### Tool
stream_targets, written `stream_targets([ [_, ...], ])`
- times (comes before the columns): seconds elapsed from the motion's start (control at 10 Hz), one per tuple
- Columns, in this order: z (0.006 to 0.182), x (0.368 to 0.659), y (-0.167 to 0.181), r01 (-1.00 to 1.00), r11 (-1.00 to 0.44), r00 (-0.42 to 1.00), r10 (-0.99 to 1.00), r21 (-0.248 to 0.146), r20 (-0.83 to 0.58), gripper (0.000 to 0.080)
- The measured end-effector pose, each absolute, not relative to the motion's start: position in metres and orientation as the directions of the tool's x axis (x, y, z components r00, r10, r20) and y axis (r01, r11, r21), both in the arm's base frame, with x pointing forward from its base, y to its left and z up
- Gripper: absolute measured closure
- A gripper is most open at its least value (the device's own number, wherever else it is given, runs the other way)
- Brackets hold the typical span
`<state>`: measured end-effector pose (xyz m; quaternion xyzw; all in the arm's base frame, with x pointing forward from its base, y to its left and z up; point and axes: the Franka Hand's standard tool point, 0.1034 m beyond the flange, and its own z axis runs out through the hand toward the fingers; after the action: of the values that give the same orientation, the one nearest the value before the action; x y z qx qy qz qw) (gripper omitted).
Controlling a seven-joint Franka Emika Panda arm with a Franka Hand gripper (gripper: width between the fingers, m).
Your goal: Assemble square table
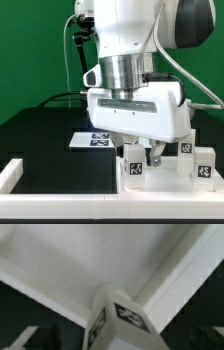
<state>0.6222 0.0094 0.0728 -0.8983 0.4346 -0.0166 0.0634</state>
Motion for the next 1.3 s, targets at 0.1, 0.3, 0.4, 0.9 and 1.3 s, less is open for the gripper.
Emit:
stream_targets([
  [0.1, 0.0724, 0.6220, 0.0083, -0.711, -0.692, 0.698, -0.716, -0.126, -0.009, 0.0152],
  [0.3, 0.0738, 0.6248, 0.0103, -0.437, -0.896, 0.895, -0.442, -0.078, 0.063, 0.0151],
  [0.4, 0.0740, 0.6254, 0.0116, -0.323, -0.945, 0.941, -0.327, -0.061, 0.086, 0.0151],
  [0.9, 0.0717, 0.6255, 0.0117, -0.394, -0.916, 0.912, -0.399, -0.071, 0.098, 0.0414],
  [1.3, 0.0717, 0.6254, 0.0086, -0.686, -0.722, 0.718, -0.692, -0.095, 0.072, 0.0507],
])
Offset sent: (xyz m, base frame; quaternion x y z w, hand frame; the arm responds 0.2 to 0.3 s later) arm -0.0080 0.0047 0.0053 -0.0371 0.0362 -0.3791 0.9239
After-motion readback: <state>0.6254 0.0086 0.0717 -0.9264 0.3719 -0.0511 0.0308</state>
